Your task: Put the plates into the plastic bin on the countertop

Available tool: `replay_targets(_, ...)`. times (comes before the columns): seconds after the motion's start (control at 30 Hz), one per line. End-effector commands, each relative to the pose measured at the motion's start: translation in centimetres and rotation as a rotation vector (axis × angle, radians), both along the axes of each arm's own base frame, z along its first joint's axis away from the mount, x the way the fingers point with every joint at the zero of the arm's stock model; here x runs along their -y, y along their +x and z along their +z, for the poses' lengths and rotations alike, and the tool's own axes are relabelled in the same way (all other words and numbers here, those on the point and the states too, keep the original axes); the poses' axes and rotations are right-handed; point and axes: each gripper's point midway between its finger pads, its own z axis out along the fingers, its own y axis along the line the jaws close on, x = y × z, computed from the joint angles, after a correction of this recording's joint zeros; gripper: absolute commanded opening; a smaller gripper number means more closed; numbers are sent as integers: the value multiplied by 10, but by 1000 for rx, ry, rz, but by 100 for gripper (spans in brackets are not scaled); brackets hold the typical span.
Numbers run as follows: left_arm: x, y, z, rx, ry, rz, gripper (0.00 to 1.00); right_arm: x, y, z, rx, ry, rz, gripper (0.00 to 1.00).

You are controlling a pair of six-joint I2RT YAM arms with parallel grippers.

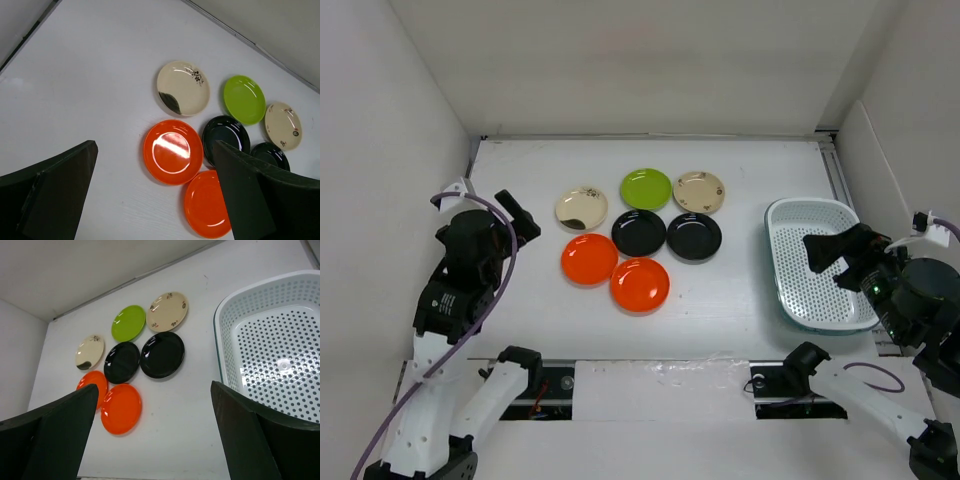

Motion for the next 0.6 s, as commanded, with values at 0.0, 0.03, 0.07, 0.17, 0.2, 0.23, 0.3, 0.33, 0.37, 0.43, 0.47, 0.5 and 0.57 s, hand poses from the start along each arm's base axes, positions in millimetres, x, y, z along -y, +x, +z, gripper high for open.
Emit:
replay_targets(0.0,4,11,0,8,-17,-3,100,6,3,4,20,-24,-29,100)
replay_targets(0.03,8,15,-2,1,-28,-10,100,6,3,3,21,-33,-27,100)
replay_targets(0.07,10,17,-9,-21,-27,-18,100,4,3,3,19,-31,-16,100)
replay_targets(0.17,19,31,-22,-55,-68,-20,100,-8,2,11,66,-17,57,100)
replay_targets(0.2,24,35,-33,-77,-88,-27,100,-17,3,10,72,-15,102,100)
replay_targets(0.23,30,41,-39,-87,-113,-37,100,-24,7,10,90,1,120,100)
replay_targets(0.3,49,61,-54,-115,-201,-55,100,-42,15,2,66,-2,176,100)
replay_targets(0.33,54,67,-71,-141,-225,-56,100,-51,21,-5,48,-7,196,100)
replay_targets(0.37,59,75,-79,-148,-254,-51,100,-61,28,-13,21,-17,220,100)
replay_targets(0.43,63,95,-110,-191,-312,-12,100,-82,26,-17,9,2,320,100)
replay_targets(0.47,65,101,-117,-203,-326,1,100,-93,29,-18,14,15,361,100)
replay_targets(0.5,60,110,-137,-241,-330,37,100,-101,27,-19,18,27,403,100)
replay_targets(0.57,54,117,-158,-254,-361,59,100,-116,19,-14,44,50,498,100)
